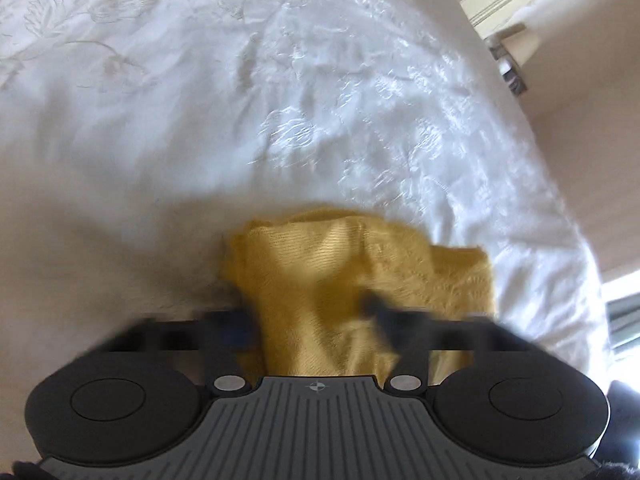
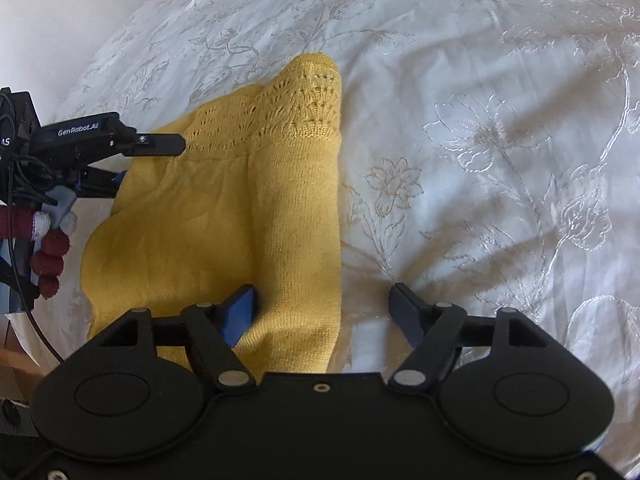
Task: Fold small clothes
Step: 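Release and smooth the folded sweater with both grippers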
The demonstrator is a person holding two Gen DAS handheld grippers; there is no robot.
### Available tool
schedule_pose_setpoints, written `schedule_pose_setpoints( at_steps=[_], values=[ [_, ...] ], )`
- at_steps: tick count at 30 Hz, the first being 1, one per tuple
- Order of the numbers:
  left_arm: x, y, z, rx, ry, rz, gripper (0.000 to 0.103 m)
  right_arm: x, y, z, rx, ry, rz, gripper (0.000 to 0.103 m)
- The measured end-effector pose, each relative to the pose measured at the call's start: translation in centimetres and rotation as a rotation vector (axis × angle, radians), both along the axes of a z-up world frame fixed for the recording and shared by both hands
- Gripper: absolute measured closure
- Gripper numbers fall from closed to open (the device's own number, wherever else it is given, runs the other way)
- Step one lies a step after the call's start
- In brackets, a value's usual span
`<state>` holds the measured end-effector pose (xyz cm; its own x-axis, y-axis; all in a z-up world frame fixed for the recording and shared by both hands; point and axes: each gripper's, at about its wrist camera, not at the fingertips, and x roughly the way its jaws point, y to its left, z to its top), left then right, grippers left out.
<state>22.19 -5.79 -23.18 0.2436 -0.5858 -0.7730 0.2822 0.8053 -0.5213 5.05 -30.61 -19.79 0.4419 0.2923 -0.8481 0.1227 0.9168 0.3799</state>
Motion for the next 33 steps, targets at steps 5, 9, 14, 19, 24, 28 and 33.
schedule_pose_setpoints(
  at_steps=[5,9,14,19,24,28,33],
  values=[
    [-2.7,-4.3,3.8,0.195,-0.380,-0.293,0.084,-0.3,0.2,0.2,-0.003,-0.001,0.000,0.025],
    [-1.5,-4.3,1.2,0.357,-0.345,-0.298,0.066,0.1,0.6,0.2,-0.010,0.001,0.003,0.024],
    [-1.3,-2.0,4.4,0.273,-0.340,-0.109,0.038,0.7,1.1,2.9,-0.091,-0.089,-0.012,0.019],
    [-4.8,-2.4,5.7,0.256,-0.359,-0.130,0.023,3.4,0.8,4.3,-0.124,-0.191,-0.044,0.001],
    [-7.2,-2.5,1.6,0.390,-0.270,-0.192,0.020,8.0,-1.3,1.6,-0.164,-0.095,-0.133,0.001],
    [-7.4,-0.3,0.3,0.399,-0.247,-0.089,0.000,9.5,-3.2,-0.5,-0.147,-0.014,-0.163,0.001],
    [-8.7,0.9,2.7,0.392,-0.261,-0.022,0.000,7.2,-2.9,1.9,-0.127,-0.099,-0.119,0.001]
  ],
)
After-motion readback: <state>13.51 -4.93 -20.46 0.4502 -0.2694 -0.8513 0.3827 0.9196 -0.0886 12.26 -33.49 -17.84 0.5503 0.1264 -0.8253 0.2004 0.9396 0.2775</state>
